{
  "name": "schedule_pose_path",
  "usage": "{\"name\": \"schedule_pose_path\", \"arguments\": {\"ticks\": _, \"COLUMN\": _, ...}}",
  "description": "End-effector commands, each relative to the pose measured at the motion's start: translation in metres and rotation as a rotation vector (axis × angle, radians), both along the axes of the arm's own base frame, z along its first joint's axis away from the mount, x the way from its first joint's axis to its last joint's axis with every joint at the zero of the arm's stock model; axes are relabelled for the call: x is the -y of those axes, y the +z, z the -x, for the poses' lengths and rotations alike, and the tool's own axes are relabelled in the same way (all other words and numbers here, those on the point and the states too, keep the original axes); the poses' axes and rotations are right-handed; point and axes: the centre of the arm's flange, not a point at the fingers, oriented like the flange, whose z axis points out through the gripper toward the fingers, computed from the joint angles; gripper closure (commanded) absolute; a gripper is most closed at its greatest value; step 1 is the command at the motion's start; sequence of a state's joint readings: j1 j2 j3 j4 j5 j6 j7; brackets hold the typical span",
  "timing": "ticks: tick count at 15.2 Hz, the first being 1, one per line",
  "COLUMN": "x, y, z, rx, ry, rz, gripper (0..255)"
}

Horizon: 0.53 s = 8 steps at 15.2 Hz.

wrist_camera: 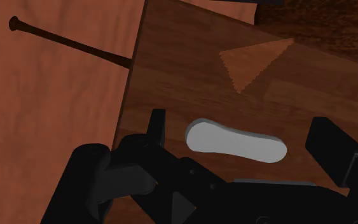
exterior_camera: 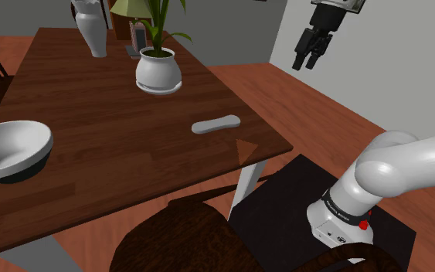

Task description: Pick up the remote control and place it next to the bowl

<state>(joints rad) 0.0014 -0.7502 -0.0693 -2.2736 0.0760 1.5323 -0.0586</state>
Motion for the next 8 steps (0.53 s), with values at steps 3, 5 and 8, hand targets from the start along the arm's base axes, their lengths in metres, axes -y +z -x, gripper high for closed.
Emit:
{"name": "schedule_pose_path", "arguments": {"ticks": 3, "x": -0.003, "y": -0.019, "z": -0.020, "rx": 0.005, "ry": 0.098, "rz": 0.010, "gripper": 0}}
{"name": "schedule_pose_path", "arguments": {"ticks": 5, "x": -0.007, "y": -0.037, "z": -0.039, "rx": 0.011, "ry": 0.196, "rz": 0.021, "gripper": 0}}
{"name": "schedule_pose_path", "arguments": {"ticks": 8, "x": -0.017, "y": -0.065, "z": -0.067, "rx": 0.019, "ry": 0.343, "rz": 0.037, "gripper": 0}}
